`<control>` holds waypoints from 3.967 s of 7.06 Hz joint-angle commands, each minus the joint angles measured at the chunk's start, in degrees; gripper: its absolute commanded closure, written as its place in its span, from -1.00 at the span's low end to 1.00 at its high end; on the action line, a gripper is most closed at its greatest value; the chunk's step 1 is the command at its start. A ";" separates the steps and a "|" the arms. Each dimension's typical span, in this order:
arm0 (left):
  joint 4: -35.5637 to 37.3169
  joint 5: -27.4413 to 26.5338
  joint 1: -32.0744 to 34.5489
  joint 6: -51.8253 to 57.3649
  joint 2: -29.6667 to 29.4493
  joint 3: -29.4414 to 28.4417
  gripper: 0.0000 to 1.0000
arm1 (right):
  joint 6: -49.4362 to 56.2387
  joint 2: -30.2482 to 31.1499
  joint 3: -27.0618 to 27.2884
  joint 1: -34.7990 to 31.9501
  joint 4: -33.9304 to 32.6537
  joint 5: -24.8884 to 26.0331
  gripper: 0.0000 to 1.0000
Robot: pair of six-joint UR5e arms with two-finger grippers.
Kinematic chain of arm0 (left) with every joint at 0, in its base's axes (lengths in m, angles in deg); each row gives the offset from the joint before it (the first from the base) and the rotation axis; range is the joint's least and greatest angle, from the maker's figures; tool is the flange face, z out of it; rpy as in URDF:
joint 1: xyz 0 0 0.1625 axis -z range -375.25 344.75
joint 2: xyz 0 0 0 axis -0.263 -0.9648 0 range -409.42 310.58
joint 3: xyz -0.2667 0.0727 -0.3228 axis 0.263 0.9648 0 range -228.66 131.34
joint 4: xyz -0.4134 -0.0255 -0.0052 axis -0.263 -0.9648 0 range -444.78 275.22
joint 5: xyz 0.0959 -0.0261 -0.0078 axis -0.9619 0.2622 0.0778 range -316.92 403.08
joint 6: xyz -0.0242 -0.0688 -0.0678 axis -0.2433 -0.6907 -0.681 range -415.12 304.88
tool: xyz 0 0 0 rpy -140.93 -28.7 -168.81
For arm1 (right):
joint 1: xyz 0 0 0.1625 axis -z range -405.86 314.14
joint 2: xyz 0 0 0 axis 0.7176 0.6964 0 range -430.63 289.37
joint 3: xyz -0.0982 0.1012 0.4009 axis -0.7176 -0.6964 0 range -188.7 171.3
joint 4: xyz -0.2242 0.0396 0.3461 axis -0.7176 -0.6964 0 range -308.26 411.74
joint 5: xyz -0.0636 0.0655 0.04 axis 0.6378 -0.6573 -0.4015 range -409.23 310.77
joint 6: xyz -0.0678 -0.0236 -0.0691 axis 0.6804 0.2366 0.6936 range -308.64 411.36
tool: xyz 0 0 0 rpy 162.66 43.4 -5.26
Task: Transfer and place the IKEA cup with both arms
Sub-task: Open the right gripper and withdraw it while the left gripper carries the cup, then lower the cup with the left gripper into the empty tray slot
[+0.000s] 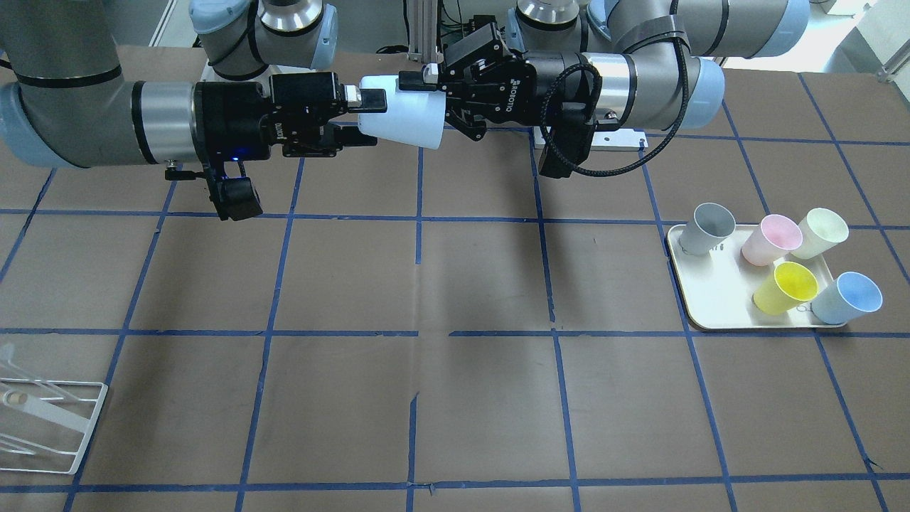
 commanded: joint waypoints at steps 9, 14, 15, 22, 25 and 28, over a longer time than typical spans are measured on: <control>8.71 -58.67 -7.31 -13.65 3.34 -7.98 1.00 | -22.62 0.97 -0.38 3.73 -34.60 45.41 -1.00; 2.72 -99.07 -12.73 19.57 -2.61 -10.18 1.00 | -41.63 1.32 0.41 -8.91 -52.12 63.45 -1.00; 2.99 -99.11 -16.76 22.20 -5.93 -10.53 1.00 | -44.60 2.19 0.41 -9.71 -52.66 68.01 -1.00; 15.20 -99.37 -19.69 24.76 -19.23 -9.21 1.00 | -45.69 5.02 0.85 -9.46 -67.25 68.58 -1.00; 15.21 -99.46 -24.88 26.62 -21.26 -8.25 1.00 | -45.69 5.01 0.94 -9.46 -67.08 68.50 -1.00; 14.24 -99.64 -25.06 26.44 -20.12 -5.53 1.00 | -45.69 4.93 1.11 -9.45 -67.16 68.41 -1.00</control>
